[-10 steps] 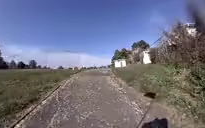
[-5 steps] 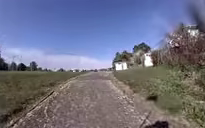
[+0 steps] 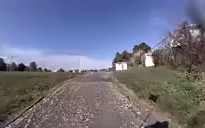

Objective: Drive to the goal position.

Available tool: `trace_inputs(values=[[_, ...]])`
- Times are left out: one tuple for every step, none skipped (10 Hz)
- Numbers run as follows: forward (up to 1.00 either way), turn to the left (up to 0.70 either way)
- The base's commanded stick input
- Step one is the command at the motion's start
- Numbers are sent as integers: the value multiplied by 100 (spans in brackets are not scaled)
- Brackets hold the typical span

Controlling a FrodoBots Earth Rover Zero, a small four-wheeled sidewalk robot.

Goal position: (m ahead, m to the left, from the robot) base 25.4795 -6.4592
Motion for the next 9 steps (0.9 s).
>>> trace_inputs(values=[[70, 0], [70, 0], [70, 0], [70, 0], [70, 0], [70, 0], [70, 0], [70, 0], [70, 0]])
